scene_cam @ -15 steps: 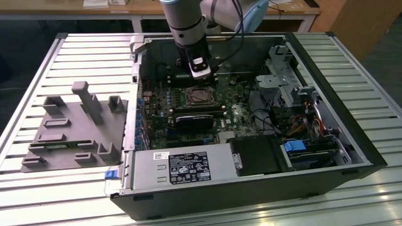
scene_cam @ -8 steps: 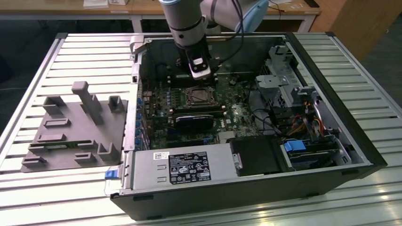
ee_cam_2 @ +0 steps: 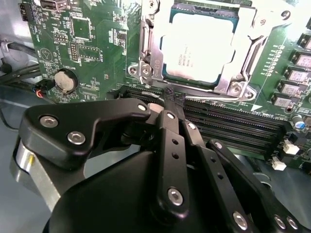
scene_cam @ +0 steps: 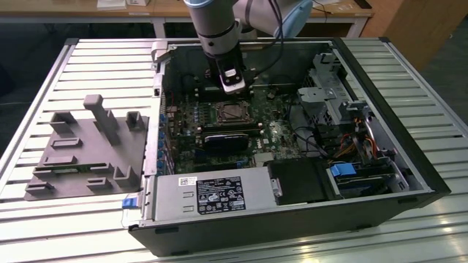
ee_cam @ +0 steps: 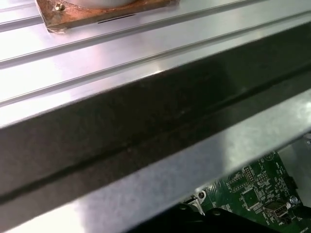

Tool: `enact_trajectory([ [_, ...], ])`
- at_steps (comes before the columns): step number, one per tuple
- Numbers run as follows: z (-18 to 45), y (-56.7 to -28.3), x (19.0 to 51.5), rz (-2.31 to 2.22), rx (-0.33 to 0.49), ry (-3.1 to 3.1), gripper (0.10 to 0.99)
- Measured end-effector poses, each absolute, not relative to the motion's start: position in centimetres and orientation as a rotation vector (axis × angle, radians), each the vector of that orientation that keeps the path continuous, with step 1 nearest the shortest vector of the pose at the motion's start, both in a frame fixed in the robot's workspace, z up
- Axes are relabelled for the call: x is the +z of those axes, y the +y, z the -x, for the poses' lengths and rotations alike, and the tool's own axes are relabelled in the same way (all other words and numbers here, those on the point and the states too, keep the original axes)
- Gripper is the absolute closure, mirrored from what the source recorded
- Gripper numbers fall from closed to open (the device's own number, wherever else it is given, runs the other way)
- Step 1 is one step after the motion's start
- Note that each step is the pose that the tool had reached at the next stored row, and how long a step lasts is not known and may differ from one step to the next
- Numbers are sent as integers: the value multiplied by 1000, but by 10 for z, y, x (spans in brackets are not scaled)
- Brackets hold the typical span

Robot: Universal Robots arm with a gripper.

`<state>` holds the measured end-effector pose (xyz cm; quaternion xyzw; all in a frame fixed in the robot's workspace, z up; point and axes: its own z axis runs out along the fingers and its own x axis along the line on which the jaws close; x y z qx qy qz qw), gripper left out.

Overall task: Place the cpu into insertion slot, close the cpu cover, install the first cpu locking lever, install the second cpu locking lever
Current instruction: 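Install the first cpu locking lever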

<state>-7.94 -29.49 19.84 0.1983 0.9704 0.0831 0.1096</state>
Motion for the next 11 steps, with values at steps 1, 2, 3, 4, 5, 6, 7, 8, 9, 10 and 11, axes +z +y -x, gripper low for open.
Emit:
enact_trajectory([
  [1,79,-295,198,-583,244,2853,980],
  [2,79,-295,197,-583,245,2853,980],
  [3,79,-295,197,-583,245,2853,980],
  [4,79,-296,197,-583,245,2853,980],
  [5,79,-296,196,-583,245,2853,980],
  [6,79,-297,196,-583,245,2853,980],
  [7,79,-298,196,-583,245,2853,980],
  [8,79,-298,195,-583,245,2853,980],
  [9,79,-299,195,-583,244,2853,980],
  [10,79,-300,195,-583,244,2853,980],
  [11,79,-300,195,-583,245,2853,980],
])
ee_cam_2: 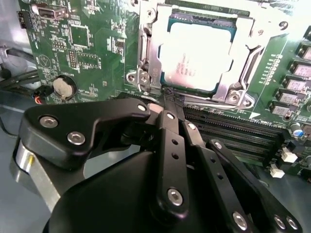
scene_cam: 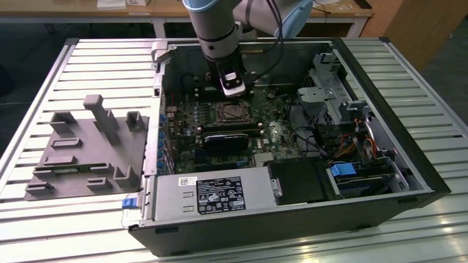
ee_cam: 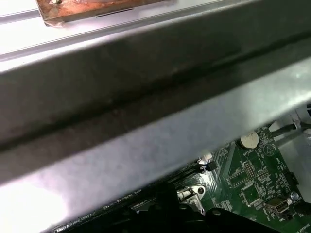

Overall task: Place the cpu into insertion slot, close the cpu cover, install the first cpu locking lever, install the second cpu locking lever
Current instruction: 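Install the first cpu locking lever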

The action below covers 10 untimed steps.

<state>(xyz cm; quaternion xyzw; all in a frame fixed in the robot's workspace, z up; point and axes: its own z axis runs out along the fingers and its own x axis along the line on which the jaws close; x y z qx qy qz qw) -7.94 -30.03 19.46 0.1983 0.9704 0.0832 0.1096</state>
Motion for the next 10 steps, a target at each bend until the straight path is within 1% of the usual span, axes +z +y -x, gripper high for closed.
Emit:
enact_trajectory([
  [10,79,-302,192,-583,245,2853,980],
])
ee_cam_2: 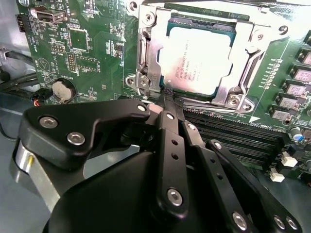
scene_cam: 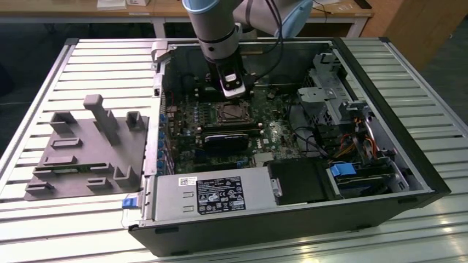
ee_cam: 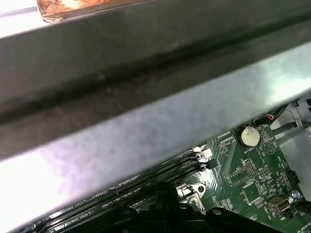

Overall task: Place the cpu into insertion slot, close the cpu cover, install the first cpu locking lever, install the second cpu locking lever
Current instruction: 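Install the first cpu locking lever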

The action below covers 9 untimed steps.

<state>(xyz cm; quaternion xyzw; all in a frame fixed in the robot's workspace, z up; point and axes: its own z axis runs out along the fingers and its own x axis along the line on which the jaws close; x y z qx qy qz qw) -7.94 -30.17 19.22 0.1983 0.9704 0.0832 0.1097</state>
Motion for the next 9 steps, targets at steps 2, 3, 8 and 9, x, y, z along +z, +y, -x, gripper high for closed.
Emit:
enact_trajectory([
  [2,79,-302,194,-583,246,2852,980],
  [3,79,-302,195,-583,245,2852,980],
  [8,79,-302,203,-583,246,2853,980],
  [9,79,-302,205,-583,246,2853,980],
])
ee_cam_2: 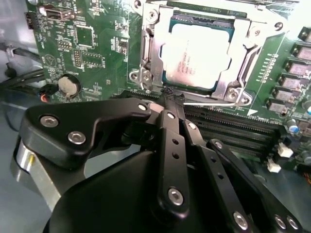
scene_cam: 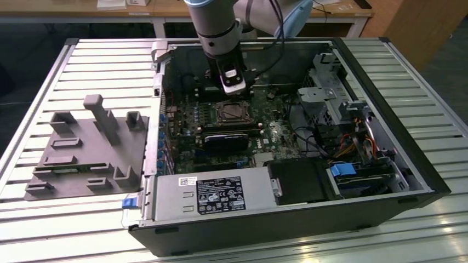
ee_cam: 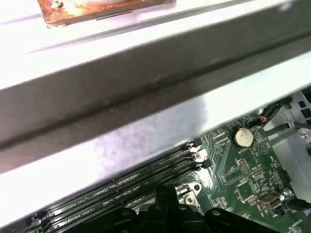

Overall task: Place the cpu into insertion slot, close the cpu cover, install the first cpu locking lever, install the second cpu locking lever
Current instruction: 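Install the first cpu locking lever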

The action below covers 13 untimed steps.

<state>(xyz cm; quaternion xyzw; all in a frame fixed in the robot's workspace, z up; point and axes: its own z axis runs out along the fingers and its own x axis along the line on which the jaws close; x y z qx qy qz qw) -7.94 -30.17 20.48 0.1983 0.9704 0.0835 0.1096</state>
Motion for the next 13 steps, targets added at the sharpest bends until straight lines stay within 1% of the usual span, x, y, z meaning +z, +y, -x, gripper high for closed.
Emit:
enact_trajectory([
  [6,79,-302,211,-584,250,2853,980],
  [13,83,-302,211,-589,290,2854,980],
])
